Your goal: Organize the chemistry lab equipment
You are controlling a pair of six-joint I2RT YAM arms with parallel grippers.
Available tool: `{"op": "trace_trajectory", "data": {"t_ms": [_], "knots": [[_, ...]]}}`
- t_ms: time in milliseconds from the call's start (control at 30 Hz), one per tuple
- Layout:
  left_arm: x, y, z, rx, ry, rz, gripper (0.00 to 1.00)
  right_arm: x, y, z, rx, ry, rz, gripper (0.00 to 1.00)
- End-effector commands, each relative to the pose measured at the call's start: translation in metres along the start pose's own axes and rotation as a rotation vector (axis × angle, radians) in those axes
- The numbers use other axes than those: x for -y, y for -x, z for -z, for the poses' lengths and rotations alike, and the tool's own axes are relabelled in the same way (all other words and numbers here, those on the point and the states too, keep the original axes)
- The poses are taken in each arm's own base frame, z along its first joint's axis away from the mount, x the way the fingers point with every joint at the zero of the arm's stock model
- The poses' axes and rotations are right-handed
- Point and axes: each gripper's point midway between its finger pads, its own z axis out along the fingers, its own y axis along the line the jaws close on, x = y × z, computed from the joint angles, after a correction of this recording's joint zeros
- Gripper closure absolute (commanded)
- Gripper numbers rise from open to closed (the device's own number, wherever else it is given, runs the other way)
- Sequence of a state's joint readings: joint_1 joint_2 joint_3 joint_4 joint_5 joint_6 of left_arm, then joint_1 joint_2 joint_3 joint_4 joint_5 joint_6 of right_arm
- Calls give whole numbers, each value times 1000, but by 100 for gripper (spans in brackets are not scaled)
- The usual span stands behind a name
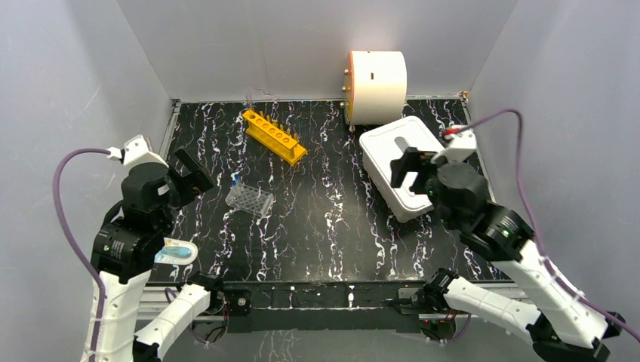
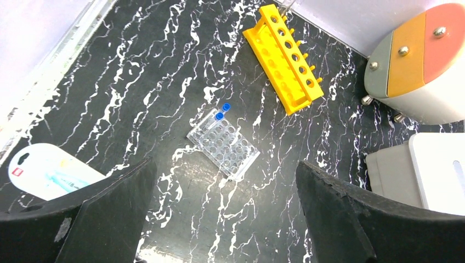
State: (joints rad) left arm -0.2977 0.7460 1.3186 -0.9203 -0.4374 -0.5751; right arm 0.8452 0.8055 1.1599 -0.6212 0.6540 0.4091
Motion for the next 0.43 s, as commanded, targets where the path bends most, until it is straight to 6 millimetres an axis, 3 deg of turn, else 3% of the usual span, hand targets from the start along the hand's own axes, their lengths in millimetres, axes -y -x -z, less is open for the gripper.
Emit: {"op": "trace_trajectory", "data": {"t_ms": [0, 200, 400], "knots": [[-19, 7, 20, -11, 67, -58, 2, 31, 27, 23, 130, -80, -41, 1], [-23, 28, 37, 14, 92, -67, 2, 32, 35, 31, 153, -63, -34, 1], [-24, 35, 43, 50, 84, -56, 2, 30, 32, 32, 141, -40, -6, 1]]}}
